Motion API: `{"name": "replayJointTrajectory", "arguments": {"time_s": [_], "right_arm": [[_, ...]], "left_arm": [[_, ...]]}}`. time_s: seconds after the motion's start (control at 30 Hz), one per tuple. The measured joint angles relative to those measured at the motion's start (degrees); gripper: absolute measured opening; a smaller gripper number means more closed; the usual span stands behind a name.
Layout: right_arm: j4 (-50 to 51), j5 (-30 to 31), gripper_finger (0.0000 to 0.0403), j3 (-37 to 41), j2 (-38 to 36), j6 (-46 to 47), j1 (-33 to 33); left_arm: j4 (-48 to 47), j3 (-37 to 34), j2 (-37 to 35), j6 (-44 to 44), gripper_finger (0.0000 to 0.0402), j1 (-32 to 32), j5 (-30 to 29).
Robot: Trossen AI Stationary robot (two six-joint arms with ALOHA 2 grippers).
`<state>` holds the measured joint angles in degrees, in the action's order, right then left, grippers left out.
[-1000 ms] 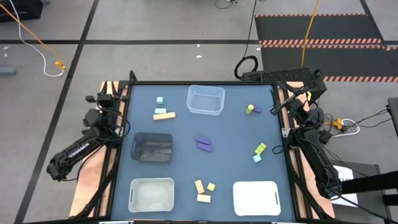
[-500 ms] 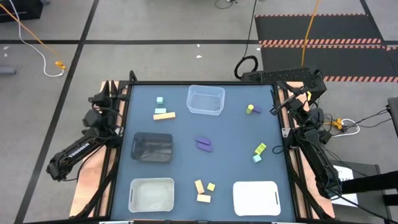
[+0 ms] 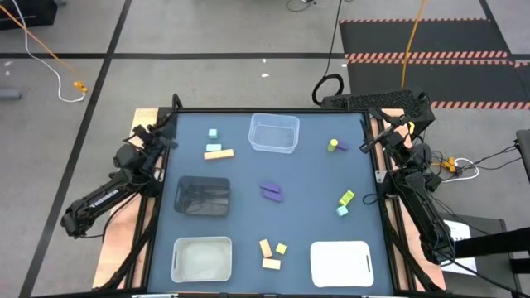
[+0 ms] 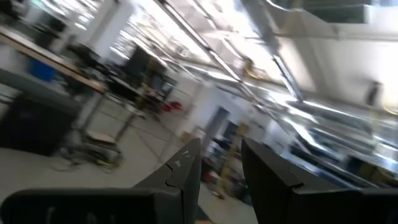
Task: Sort & place blocks by color
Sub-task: Put the top left blue blocks into the black bin
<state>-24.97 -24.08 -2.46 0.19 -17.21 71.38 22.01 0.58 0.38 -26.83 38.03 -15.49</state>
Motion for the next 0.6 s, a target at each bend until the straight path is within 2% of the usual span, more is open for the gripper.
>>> {"name": "replayJointTrajectory", "arguments": {"time_s": [0.33,0.47,0.6], "right_arm": [[0.0,0.0,0.0281,0.0,0.0,0.0,0.02],[0.02,0.0,0.0281,-0.02,-0.01,-0.01,0.0],[0.02,0.0,0.0281,-0.01,-0.02,-0.01,0.01]], "left_arm": [[2.26,0.0,0.0,-8.71,0.0115,-0.47,-0.02],[2.24,0.0,-0.02,-7.78,0.0115,-0.47,6.01],[1.73,0.45,0.01,-8.78,0.0115,-0.51,7.93]]}}
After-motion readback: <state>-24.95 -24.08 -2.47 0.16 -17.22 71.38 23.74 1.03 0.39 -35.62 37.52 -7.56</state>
